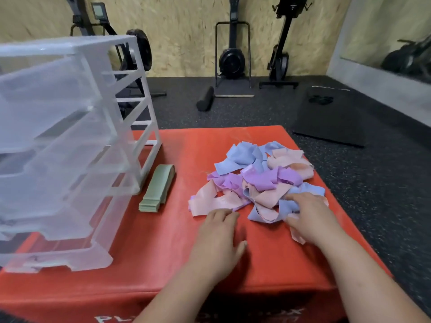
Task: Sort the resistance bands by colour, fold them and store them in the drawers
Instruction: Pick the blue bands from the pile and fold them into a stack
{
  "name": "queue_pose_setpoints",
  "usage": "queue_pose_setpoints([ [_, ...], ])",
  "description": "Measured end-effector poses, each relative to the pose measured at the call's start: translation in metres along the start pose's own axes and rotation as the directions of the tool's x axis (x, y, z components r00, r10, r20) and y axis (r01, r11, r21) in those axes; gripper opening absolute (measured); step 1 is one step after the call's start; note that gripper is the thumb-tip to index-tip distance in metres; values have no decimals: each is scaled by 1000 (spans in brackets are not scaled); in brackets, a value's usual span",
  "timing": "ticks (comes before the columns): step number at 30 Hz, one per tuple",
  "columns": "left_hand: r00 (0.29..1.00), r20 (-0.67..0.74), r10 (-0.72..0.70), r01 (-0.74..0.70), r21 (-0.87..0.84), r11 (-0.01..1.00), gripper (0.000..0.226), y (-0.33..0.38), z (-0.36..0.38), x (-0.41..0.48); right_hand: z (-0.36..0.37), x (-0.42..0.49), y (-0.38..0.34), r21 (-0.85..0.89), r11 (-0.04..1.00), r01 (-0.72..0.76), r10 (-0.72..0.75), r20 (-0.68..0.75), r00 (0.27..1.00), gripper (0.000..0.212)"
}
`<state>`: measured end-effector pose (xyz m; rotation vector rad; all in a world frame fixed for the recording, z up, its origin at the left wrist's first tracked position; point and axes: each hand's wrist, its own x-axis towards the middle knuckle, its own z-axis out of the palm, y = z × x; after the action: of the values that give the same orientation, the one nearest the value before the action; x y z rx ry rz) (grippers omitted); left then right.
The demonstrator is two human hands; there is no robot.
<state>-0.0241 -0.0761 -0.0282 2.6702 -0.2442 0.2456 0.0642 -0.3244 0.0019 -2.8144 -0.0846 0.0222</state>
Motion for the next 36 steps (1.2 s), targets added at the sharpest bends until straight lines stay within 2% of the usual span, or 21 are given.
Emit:
queue_pose_setpoints([
  [4,997,-17,72,-71,18,997,72,11,6,16,-5,14,8,23,999,22,-22,-1,1000,56],
  [6,996,-23,81,-81,7,997,70,14,10,23,-2,18,5,49,996,71,-73,40,997,56],
  [9,998,-12,63,-63,-17,998,68,14,16,35,10,21,-3,-32,984,174,-168,129,977,55],
  [13,999,7,33,-32,-138,990,68,12,22,45,23,28,-7,-54,983,178,-170,130,977,18],
  [18,1000,18,17,-11,-272,962,63,12,29,55,15,32,-14,79,975,207,-207,-15,978,11],
  [22,1000,-10,-29,24,-344,939,50,12,31,63,0,25,-25,409,878,249,-251,-50,967,11],
  [24,999,-15,-35,27,-342,939,40,10,31,66,-5,24,-26,467,849,246,-255,-44,966,11],
  [26,999,-10,-34,29,-306,951,29,8,31,67,-7,25,-22,433,870,235,-226,-73,971,11],
  [28,1000,-3,0,0,-256,967,22,6,31,66,-8,25,-16,327,927,184,-169,-74,983,10],
  [32,995,81,62,-54,-90,994,31,4,34,59,-8,25,-3,150,987,65,-67,9,998,16],
  [36,996,64,68,-58,-149,987,36,8,32,56,-10,27,4,128,991,42,-47,42,998,27],
])
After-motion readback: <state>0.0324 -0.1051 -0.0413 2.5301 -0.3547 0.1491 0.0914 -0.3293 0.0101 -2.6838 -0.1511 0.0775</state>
